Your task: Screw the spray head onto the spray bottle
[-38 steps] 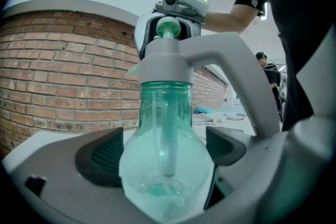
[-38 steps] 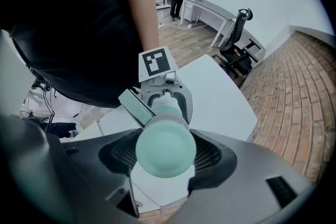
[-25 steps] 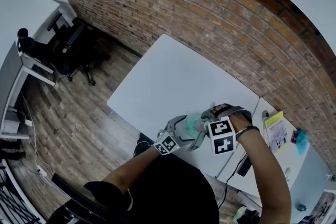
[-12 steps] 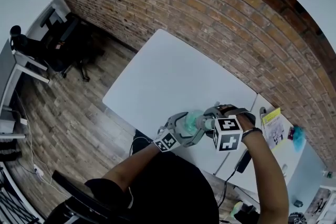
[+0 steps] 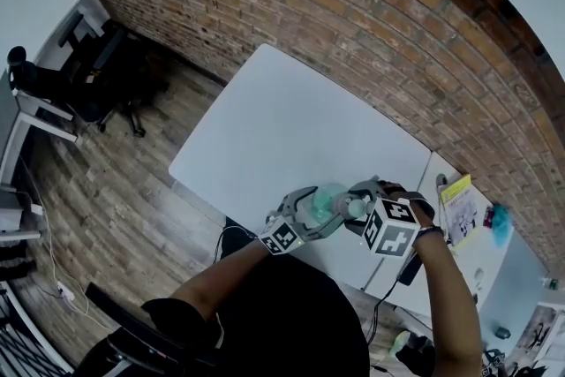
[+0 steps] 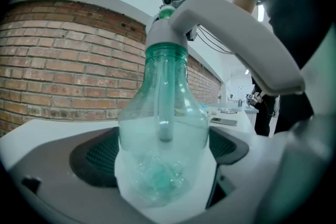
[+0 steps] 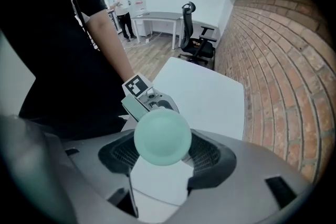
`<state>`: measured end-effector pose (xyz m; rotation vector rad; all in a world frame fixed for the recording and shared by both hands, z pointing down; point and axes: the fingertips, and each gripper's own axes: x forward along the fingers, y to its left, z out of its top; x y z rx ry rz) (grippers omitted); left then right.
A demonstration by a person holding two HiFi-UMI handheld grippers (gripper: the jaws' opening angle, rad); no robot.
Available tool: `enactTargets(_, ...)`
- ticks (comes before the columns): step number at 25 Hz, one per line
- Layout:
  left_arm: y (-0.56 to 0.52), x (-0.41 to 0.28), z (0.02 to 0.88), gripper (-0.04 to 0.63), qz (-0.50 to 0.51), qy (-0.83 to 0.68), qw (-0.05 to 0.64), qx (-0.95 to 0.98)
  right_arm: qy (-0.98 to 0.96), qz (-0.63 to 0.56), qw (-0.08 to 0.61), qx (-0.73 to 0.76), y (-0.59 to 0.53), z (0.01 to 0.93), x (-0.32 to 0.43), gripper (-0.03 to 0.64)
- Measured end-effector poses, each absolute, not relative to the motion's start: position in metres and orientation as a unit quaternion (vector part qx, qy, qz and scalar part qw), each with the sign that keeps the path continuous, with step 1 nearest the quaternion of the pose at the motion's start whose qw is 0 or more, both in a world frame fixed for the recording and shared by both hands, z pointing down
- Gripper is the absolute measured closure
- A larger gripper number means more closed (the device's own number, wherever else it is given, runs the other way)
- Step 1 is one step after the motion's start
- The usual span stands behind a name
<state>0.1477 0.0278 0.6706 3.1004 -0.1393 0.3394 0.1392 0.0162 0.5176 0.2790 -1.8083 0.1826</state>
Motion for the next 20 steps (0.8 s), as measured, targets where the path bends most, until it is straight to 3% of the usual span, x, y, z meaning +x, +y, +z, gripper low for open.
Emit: enactTargets(20, 0.0275, 0.1478, 0.6722, 0.075, 0.089, -0.036, 0.016, 0.995, -0.763, 0.175, 0.565, 0.260, 0.0114, 0.5169, 0.1420, 0.347)
